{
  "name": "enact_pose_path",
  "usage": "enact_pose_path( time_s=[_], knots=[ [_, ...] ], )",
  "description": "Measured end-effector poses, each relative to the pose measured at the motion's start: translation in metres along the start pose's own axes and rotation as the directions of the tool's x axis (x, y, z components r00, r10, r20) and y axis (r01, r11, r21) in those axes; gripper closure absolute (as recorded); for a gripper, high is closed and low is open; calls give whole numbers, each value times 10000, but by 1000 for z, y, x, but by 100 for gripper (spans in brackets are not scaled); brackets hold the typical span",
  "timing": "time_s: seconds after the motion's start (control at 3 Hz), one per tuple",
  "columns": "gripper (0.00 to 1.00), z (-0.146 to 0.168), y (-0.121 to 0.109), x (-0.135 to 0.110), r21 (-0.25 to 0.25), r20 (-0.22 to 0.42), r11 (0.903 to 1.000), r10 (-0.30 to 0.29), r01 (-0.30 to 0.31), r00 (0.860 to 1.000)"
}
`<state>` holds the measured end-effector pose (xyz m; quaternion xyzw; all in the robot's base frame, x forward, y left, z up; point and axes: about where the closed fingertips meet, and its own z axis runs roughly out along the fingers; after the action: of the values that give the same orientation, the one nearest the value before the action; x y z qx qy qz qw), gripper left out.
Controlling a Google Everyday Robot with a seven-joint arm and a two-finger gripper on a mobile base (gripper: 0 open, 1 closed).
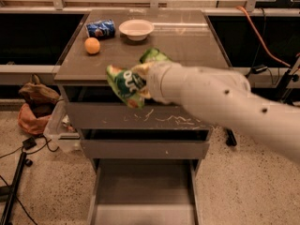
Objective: Pick green rice chip bag from bottom drawer and place on counter
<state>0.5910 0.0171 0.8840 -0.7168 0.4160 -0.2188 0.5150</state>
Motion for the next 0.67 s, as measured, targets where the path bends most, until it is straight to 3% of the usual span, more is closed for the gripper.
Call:
enact_pose_path(
  time_s=[0.33, 0.67],
  knots=[
    [100, 30, -53, 38, 86, -247, 9999, -94, 96, 9996],
    [100, 54, -79, 92, 52, -956, 9991, 423, -420, 9945]
  ],
)
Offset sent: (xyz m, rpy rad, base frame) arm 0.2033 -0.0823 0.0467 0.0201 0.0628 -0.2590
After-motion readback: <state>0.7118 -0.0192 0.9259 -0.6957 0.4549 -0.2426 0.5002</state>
